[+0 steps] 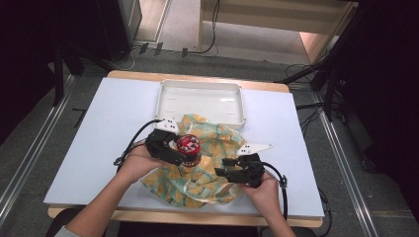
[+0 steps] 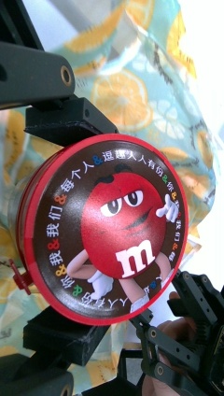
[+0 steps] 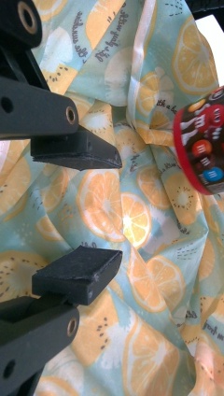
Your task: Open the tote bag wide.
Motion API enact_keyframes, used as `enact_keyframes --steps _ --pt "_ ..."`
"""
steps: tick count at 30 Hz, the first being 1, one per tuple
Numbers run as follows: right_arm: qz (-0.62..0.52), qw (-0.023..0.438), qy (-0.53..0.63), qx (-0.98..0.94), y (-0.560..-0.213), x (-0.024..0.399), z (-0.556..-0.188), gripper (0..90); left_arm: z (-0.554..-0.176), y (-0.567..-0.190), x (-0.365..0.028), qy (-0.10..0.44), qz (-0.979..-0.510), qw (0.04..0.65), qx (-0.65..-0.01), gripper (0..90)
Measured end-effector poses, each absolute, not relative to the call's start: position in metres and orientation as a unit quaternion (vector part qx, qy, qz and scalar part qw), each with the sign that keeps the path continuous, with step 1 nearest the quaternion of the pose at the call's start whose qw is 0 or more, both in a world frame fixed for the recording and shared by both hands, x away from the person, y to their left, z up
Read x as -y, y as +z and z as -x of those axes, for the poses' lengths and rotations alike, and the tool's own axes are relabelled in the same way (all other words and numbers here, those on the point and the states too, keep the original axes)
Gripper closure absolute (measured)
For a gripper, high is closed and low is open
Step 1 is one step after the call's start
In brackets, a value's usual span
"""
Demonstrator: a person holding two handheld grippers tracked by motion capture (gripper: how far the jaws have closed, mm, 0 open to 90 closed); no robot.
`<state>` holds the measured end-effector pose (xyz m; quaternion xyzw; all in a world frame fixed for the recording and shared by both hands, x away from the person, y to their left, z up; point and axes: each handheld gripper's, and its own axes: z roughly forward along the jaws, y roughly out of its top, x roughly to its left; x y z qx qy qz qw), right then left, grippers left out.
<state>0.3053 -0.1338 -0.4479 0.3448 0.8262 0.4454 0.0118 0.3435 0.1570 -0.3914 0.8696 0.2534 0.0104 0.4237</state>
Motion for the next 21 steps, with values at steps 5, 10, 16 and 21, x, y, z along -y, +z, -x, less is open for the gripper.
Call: enact_keyframes --steps 5,10,16,21 --pt "-0.340 0.011 0.447 -0.827 -0.447 0.132 -0.307 49.5 -0.343 -0.386 -0.168 0.020 -0.865 0.427 -0.263 25.4" --pt "-0.336 0.011 0.446 -0.830 -0.447 0.130 -0.309 49.0 -0.342 -0.381 -0.178 0.026 -0.863 0.425 -0.272 25.4" --pt "-0.330 0.013 0.448 -0.831 -0.446 0.128 -0.310 48.7 -0.342 -0.377 -0.190 0.036 -0.859 0.423 -0.285 25.4" --pt "-0.327 0.011 0.446 -0.833 -0.446 0.125 -0.311 48.8 -0.343 -0.376 -0.200 0.040 -0.859 0.417 -0.294 25.4"
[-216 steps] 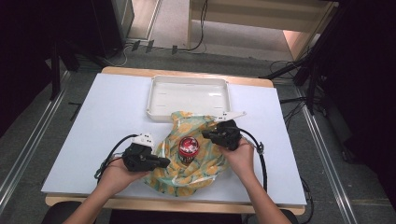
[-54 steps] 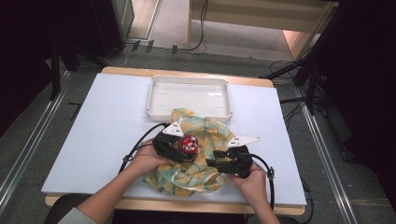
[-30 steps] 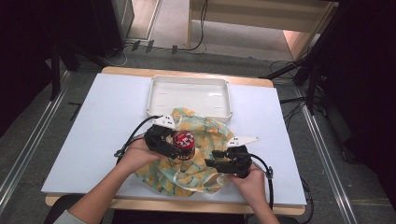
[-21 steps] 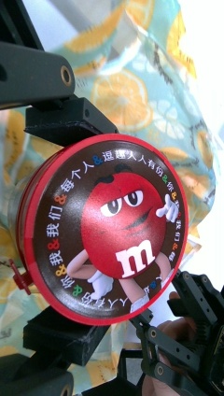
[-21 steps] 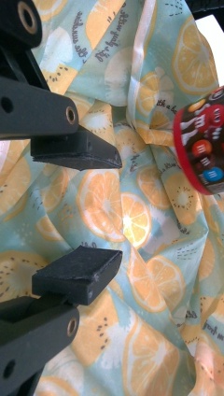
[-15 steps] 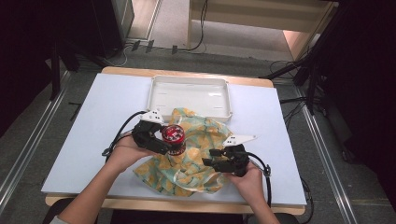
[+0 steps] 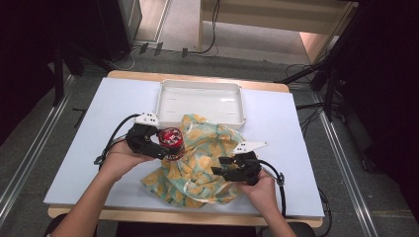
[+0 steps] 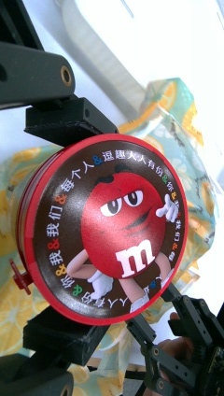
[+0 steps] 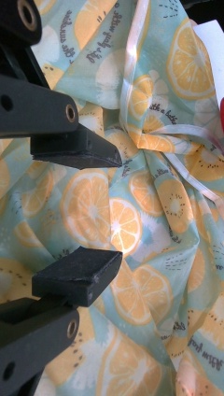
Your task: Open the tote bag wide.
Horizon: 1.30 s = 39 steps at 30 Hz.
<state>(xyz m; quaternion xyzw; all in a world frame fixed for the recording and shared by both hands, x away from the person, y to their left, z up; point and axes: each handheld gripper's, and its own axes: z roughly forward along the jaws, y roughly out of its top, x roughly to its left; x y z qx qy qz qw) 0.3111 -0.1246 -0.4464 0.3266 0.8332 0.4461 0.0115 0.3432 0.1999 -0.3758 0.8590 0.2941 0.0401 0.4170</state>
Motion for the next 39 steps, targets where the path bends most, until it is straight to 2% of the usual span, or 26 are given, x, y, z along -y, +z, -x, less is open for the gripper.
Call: enact_keyframes --steps 8,17,28,31,39 --pt "-0.324 0.010 0.449 -0.833 -0.446 0.123 -0.312 49.1 -0.349 -0.377 -0.213 0.039 -0.852 0.420 -0.310 25.5" --pt "-0.325 0.010 0.449 -0.832 -0.446 0.120 -0.313 49.5 -0.375 -0.374 -0.224 0.061 -0.843 0.420 -0.330 25.5" --pt "-0.322 0.010 0.449 -0.833 -0.445 0.119 -0.312 49.7 -0.406 -0.355 -0.218 0.098 -0.859 0.392 -0.313 25.5" --pt "-0.322 0.010 0.450 -0.833 -0.445 0.119 -0.312 49.8 -0.418 -0.355 -0.220 0.086 -0.857 0.395 -0.319 25.5" --pt "-0.322 0.010 0.448 -0.834 -0.447 0.119 -0.311 49.9 -0.447 -0.347 -0.215 0.098 -0.856 0.392 -0.322 25.5"
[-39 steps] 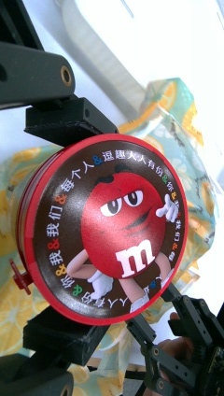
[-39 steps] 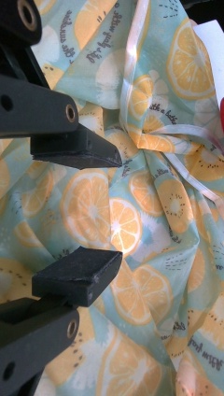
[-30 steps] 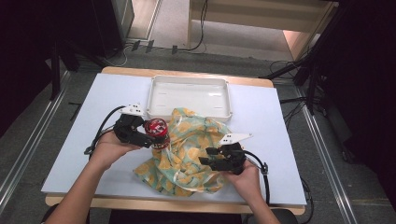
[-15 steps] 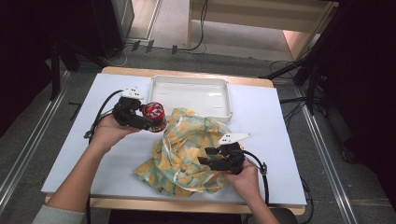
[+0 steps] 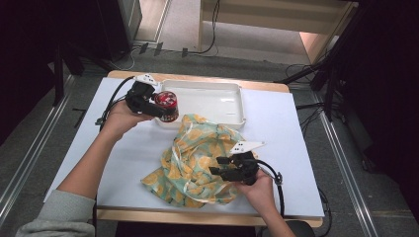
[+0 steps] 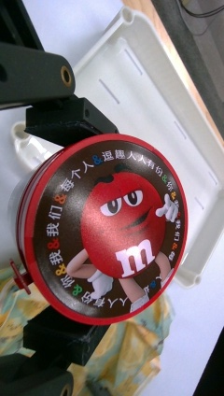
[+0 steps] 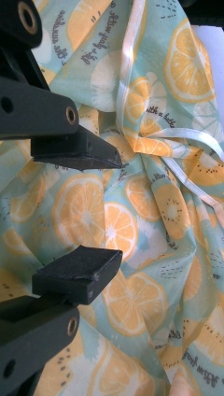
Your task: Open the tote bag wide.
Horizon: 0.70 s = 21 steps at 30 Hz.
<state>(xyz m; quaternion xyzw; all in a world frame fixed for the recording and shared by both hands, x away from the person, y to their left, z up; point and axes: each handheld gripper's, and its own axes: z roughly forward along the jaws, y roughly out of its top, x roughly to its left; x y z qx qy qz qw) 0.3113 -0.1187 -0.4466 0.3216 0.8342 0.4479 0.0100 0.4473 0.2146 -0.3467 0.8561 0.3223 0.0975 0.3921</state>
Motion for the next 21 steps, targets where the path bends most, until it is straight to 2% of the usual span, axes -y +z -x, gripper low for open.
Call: enact_keyframes --steps 11,21 --pt "-0.325 0.006 0.449 -0.832 -0.447 0.120 -0.311 50.0 -0.486 -0.359 -0.215 0.100 -0.856 0.386 -0.328 25.6" --pt "-0.325 0.007 0.452 -0.831 -0.448 0.121 -0.309 50.0 -0.506 -0.376 -0.211 0.101 -0.855 0.378 -0.340 25.5"
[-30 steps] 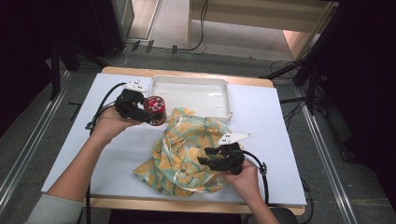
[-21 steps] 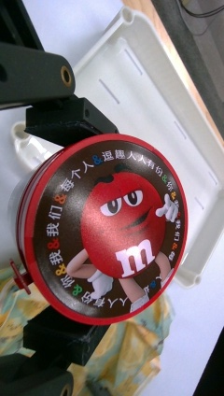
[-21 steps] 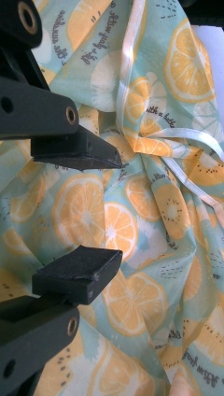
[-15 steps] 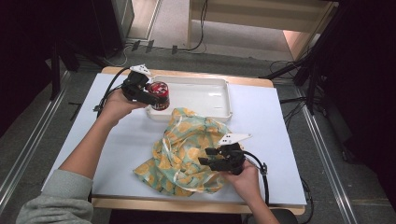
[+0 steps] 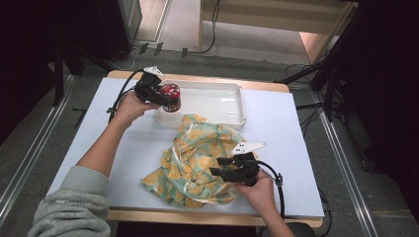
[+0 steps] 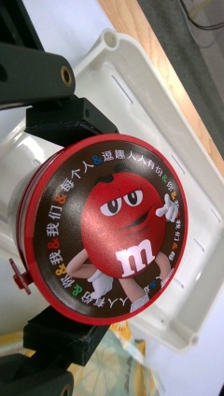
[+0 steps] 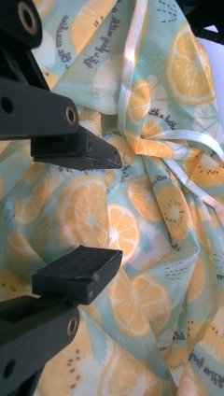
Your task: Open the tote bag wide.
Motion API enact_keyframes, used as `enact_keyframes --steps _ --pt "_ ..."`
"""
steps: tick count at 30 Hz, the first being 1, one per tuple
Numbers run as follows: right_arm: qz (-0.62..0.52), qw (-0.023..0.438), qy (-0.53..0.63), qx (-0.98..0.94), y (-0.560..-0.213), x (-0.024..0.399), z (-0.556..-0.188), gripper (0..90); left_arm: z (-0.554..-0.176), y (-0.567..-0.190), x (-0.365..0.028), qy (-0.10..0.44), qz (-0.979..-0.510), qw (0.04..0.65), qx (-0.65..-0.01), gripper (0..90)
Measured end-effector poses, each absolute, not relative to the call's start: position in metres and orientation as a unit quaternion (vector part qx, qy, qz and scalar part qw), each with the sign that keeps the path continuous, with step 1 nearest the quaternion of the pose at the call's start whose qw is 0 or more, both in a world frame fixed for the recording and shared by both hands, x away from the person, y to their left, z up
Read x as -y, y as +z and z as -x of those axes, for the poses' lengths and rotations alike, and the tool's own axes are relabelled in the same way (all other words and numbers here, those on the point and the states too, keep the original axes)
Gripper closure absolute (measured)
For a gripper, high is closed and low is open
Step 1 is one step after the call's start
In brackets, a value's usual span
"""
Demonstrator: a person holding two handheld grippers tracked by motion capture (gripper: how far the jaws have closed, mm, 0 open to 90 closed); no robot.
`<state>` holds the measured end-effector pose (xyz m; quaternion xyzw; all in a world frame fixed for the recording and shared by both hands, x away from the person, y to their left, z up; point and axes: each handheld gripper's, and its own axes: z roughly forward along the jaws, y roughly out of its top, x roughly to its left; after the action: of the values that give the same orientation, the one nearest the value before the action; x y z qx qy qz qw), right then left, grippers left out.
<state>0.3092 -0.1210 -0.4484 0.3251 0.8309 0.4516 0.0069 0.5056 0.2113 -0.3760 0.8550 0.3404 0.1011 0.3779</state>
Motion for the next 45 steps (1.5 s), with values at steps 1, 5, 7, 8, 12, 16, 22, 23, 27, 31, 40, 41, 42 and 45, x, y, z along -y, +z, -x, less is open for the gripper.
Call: enact_keyframes --steps 1,5,7,8,12,16,22,23,27,31,40,41,42,45 --pt "-0.326 0.006 0.452 -0.830 -0.448 0.121 -0.309 50.0 -0.507 -0.377 -0.211 0.102 -0.856 0.375 -0.341 25.5" --pt "-0.325 0.010 0.457 -0.828 -0.448 0.122 -0.307 50.1 -0.513 -0.386 -0.210 0.099 -0.854 0.376 -0.346 25.5" --pt "-0.328 0.007 0.457 -0.826 -0.448 0.122 -0.306 50.1 -0.516 -0.391 -0.210 0.093 -0.854 0.375 -0.349 25.5" --pt "-0.329 0.006 0.458 -0.826 -0.448 0.122 -0.306 50.1 -0.517 -0.393 -0.210 0.093 -0.854 0.374 -0.349 25.5" --pt "-0.330 0.006 0.458 -0.826 -0.449 0.123 -0.307 50.0 -0.521 -0.402 -0.208 0.097 -0.859 0.371 -0.339 25.5" --pt "-0.331 0.007 0.458 -0.825 -0.449 0.123 -0.307 50.0 -0.523 -0.410 -0.203 0.090 -0.865 0.361 -0.335 25.5" --pt "-0.329 0.008 0.460 -0.825 -0.449 0.124 -0.307 50.0 -0.525 -0.418 -0.201 0.090 -0.872 0.349 -0.333 25.4" --pt "-0.329 0.009 0.460 -0.824 -0.449 0.124 -0.307 50.1 -0.525 -0.419 -0.201 0.091 -0.871 0.347 -0.334 25.4" --pt "-0.329 0.008 0.460 -0.825 -0.449 0.124 -0.307 50.1 -0.523 -0.428 -0.202 0.095 -0.873 0.354 -0.321 25.4" --pt "-0.330 0.008 0.459 -0.825 -0.449 0.124 -0.308 50.1 -0.522 -0.429 -0.206 0.090 -0.871 0.361 -0.321 25.3" --pt "-0.331 0.007 0.455 -0.827 -0.449 0.123 -0.307 50.1 -0.518 -0.428 -0.206 0.076 -0.875 0.351 -0.326 20.1" --pt "-0.331 0.008 0.455 -0.827 -0.449 0.123 -0.307 50.0 -0.518 -0.426 -0.207 0.074 -0.873 0.354 -0.328 20.1" --pt "-0.331 0.007 0.455 -0.827 -0.449 0.123 -0.307 50.1 -0.518 -0.424 -0.208 0.073 -0.870 0.358 -0.332 20.3" --pt "-0.331 0.008 0.455 -0.827 -0.449 0.123 -0.307 50.1 -0.517 -0.419 -0.207 0.073 -0.872 0.348 -0.337 20.9"
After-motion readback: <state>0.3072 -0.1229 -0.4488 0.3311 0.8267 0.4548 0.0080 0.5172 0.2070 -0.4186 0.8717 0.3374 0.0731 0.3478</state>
